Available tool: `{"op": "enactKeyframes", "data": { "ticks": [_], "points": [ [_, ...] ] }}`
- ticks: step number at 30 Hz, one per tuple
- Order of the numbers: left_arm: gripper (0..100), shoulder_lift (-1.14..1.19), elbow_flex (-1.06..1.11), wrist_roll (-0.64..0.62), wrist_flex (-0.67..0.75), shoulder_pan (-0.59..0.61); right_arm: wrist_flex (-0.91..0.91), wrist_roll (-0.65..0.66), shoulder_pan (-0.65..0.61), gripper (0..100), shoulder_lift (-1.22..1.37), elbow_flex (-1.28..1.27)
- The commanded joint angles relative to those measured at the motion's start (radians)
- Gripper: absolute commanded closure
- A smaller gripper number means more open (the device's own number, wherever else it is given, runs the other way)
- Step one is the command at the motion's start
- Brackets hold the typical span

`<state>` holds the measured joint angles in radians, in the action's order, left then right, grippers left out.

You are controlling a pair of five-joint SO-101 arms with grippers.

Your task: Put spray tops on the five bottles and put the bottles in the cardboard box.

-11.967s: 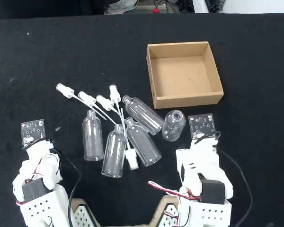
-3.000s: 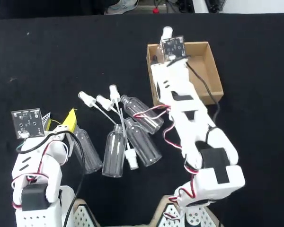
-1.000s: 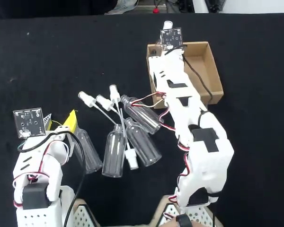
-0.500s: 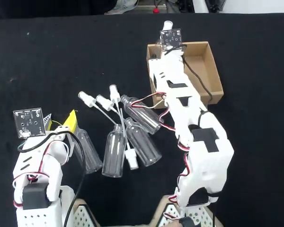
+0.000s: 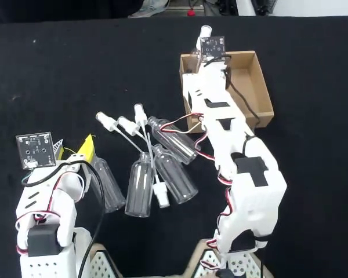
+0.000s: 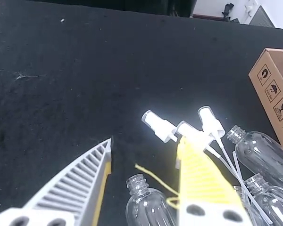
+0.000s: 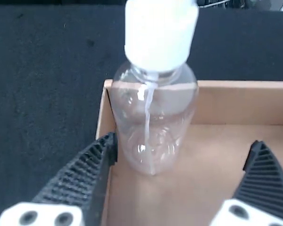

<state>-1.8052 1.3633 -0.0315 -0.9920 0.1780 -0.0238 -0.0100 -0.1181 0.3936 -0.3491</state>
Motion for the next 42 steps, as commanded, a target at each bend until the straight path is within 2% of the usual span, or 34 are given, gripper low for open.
{"op": "enactKeyframes", "data": {
  "ticks": [1,9,14,21,24,26,30,32,34,38,42],
  "points": [
    [78,-0.003,-0.015,0.006,0.021,0.005,0.032,-0.009,-0.020,60.2,-0.113,0.036],
    [78,-0.003,-0.015,0.006,0.021,0.007,0.172,-0.008,-0.014,60.2,-0.372,-0.127],
    [78,-0.003,-0.013,0.005,0.021,0.010,0.370,-0.008,0.012,60.3,-0.621,-0.251],
    [78,-0.003,-0.007,0.008,0.018,0.025,0.936,-0.005,0.005,60.3,-1.013,-0.300],
    [78,-0.003,0.008,0.005,0.014,0.062,1.117,0.077,-0.029,60.3,-1.127,-0.306],
    [78,-0.003,0.012,0.005,0.014,0.071,1.183,0.138,-0.097,60.3,-1.159,-0.309],
    [78,-0.003,0.013,0.005,0.014,0.064,1.188,0.175,-0.272,65.2,-1.119,-0.309],
    [78,-0.003,0.013,0.005,0.012,0.065,1.151,0.176,-0.341,70.2,-1.061,-0.309],
    [78,-0.003,0.013,0.005,0.012,0.065,1.102,0.184,-0.391,70.7,-0.990,-0.306],
    [78,-0.003,0.013,0.005,0.012,0.065,1.025,0.244,-0.448,70.7,-0.843,-0.277],
    [78,-0.003,0.005,0.005,-0.012,0.062,0.976,0.270,-0.439,69.4,-0.693,-0.203]
  ]
}}
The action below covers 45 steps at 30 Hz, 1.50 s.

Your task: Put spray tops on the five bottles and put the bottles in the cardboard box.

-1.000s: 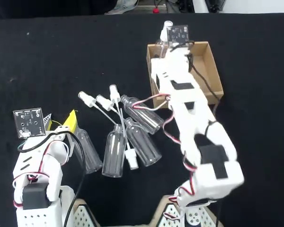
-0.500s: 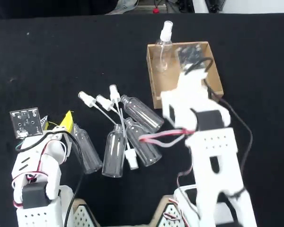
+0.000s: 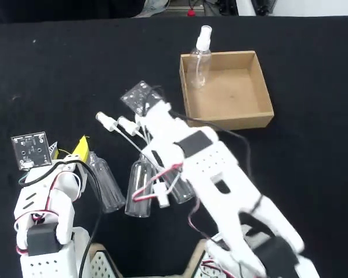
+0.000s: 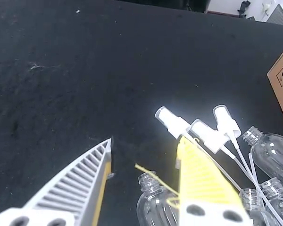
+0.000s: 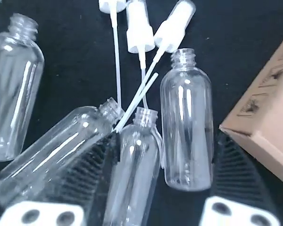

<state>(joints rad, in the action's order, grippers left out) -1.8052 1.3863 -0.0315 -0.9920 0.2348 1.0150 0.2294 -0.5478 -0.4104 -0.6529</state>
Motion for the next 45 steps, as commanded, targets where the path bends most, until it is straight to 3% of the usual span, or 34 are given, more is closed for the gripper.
{"op": "enactKeyframes", "data": {
  "ticks": [1,6,12,24,34,40,45],
  "points": [
    [78,-0.003,-0.019,0.005,-0.021,0.004,-0.064,0.021,-0.003,67.0,0.150,0.127],
    [78,-0.003,-0.030,0.006,-0.028,0.004,-0.018,0.029,-0.002,56.7,0.309,0.271],
    [78,-0.003,-0.030,0.006,-0.029,0.004,-0.021,0.080,0.017,62.2,0.444,0.383],
    [78,-0.003,-0.028,0.008,-0.029,0.004,-0.015,0.107,0.118,63.0,0.636,0.512],
    [78,-0.005,-0.028,0.008,-0.029,0.004,-0.015,0.107,0.071,69.8,0.723,0.516],
    [78,-0.005,-0.028,0.008,-0.029,0.004,-0.014,0.100,0.077,91.8,0.702,0.529],
    [78,-0.005,-0.028,0.008,-0.029,0.004,0.055,0.097,0.077,93.0,0.506,0.535]
  ]
}}
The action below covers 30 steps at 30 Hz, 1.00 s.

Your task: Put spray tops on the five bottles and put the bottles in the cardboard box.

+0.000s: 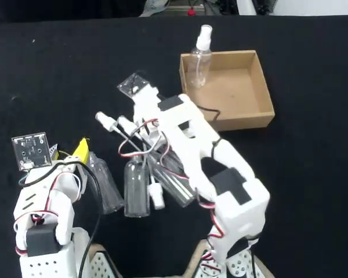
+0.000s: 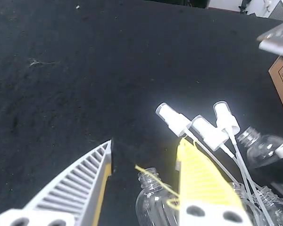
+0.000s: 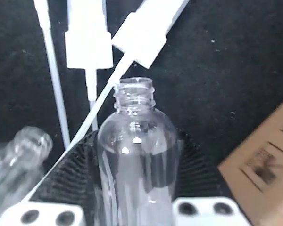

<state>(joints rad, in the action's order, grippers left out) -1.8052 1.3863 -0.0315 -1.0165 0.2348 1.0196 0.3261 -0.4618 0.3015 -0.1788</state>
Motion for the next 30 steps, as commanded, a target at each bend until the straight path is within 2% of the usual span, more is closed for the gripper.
{"op": "enactKeyframes", "data": {
  "ticks": [1,6,10,16,19,26,30],
  "points": [
    [78,-0.005,-0.028,0.008,-0.005,0.004,0.068,-0.015,-0.006,93.0,-0.262,0.056],
    [78,-0.005,-0.027,0.008,-0.005,0.004,0.137,-0.107,0.068,93.0,-0.591,-0.019],
    [78,-0.005,-0.025,0.005,-0.005,0.004,0.077,-0.169,0.278,93.0,-0.874,-0.217],
    [78,-0.005,-0.022,0.005,0.002,0.004,-0.204,-0.173,0.667,93.1,-1.328,-0.684],
    [78,-0.005,-0.022,0.005,0.003,0.004,-0.400,-0.181,0.850,93.4,-1.491,-0.895],
    [78,-0.005,-0.022,0.005,0.003,0.002,-0.729,-0.181,1.033,93.4,-1.543,-1.161],
    [78,-0.005,-0.021,0.003,0.002,0.002,-0.996,-0.181,1.062,93.4,-1.543,-1.302]
  ]
}}
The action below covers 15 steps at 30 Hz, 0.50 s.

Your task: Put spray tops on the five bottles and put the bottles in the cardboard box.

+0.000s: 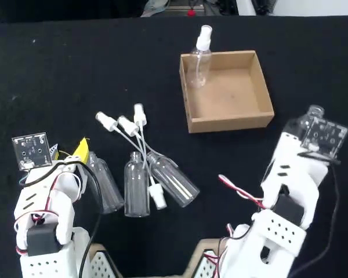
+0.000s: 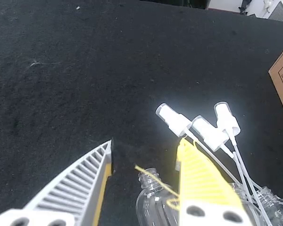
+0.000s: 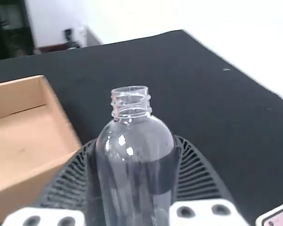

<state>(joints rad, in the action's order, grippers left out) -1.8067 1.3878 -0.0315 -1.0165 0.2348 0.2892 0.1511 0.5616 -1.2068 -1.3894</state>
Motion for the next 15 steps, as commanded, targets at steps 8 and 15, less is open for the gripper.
{"op": "enactKeyframes", "data": {
  "ticks": [8,15],
  "points": [
    [78,-0.003,-0.022,0.003,-0.002,0.002,-0.523,-0.035,0.035,93.4,-0.035,-0.213],
    [78,-0.003,-0.022,0.003,-0.002,0.002,-0.526,-0.083,0.038,93.4,0.191,0.024]
  ]
}}
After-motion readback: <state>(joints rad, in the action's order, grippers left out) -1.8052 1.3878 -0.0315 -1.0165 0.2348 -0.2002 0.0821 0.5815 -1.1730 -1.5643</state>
